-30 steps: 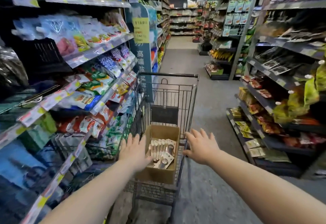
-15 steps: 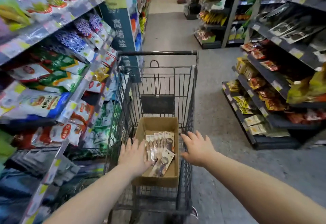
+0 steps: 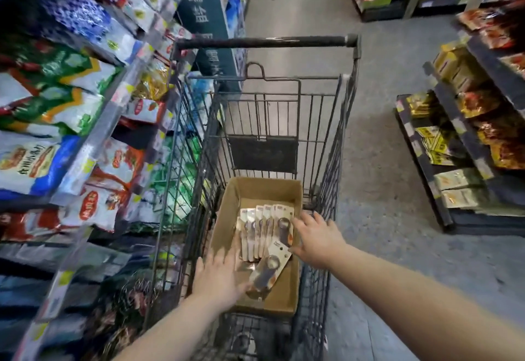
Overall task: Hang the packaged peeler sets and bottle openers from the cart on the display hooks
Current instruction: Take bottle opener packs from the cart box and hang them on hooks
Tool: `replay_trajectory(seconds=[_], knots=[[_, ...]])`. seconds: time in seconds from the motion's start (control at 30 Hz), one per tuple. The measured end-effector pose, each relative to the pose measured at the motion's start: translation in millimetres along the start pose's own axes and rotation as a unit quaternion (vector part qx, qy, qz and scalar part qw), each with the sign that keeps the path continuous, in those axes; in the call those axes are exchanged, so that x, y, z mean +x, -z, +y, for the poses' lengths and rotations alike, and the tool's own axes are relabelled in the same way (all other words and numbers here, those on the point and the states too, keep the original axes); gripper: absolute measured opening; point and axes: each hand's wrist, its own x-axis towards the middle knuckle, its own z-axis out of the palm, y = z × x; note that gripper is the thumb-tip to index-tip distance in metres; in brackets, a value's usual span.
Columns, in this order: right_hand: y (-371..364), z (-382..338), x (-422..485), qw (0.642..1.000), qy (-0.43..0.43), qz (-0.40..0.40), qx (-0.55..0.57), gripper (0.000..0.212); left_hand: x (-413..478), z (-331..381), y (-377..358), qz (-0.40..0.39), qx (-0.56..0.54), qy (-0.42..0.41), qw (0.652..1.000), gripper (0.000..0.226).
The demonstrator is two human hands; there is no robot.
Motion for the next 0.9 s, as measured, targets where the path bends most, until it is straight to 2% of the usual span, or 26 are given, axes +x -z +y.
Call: replay_trajectory(seconds=[0.23, 0.63, 0.9], knots=[[-35, -3, 65, 1.0, -0.014, -0.015, 0.022, 0.074, 64, -6, -38, -0.067, -0.05, 0.003, 0.996, 0.075], [-129, -18, 171, 0.987, -0.091, -0.041, 0.124, 0.07, 155, -14, -128, -0.175, -0.224, 0.039, 0.958, 0.065], [-191, -15, 219, 0.942, -0.186, -0.043, 0.275, 0.074, 192, -10, -179, -0.193, -0.308, 0.07, 0.929, 0.059]])
